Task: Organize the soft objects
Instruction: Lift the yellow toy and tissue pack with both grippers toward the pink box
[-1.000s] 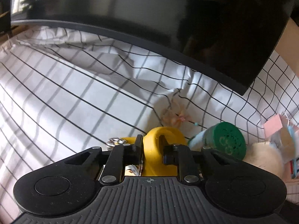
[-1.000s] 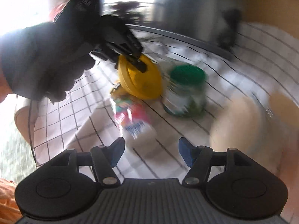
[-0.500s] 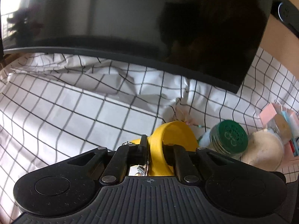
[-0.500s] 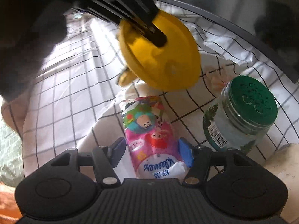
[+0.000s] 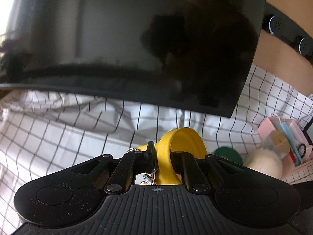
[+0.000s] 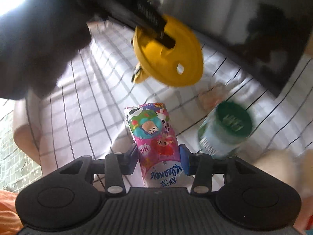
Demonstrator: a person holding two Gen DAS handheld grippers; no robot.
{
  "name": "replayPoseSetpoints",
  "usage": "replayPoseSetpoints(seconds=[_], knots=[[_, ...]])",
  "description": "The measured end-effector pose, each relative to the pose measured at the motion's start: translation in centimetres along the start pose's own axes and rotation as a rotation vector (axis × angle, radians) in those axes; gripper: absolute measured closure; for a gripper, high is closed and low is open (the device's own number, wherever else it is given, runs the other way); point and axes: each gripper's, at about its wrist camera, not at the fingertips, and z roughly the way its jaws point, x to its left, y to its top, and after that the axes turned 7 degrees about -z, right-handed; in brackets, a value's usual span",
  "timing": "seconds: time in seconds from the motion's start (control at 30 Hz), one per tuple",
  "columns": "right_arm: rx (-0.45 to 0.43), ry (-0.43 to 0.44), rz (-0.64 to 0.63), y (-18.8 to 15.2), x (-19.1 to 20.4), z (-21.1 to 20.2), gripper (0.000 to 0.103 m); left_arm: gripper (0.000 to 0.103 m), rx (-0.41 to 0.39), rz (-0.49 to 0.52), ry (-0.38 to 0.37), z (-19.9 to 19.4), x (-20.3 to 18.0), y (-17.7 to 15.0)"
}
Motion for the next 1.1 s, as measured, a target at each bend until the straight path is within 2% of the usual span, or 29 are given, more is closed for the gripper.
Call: replayPoseSetpoints(seconds=[0.2,0.47,0.8,1.1], knots=[[-0.082,-0.064,-0.025,1.4,-2.6,-5.6,0.059,0.092,-0.069,-0.001,0.006,-1.6,-2.0,2.2],[-0.144,-0.217,0.009,0.0,-8.0,-11.6,0.059,0.092,-0.085,-0.005,-0.026,-2.0,-6.3,3.0],[-0.187,-0.428,0.125,-5.0,-14.9,-18.8,0.059,0.092,-0.083,0.072,-0.14,-0.9,-15.5,3.1],[-0.182,-0.532,0.229,-10.4,-19.3,-21.6,0.059,0.092,-0.034,0.145,-0.243,1.2,-24.2,1.2]])
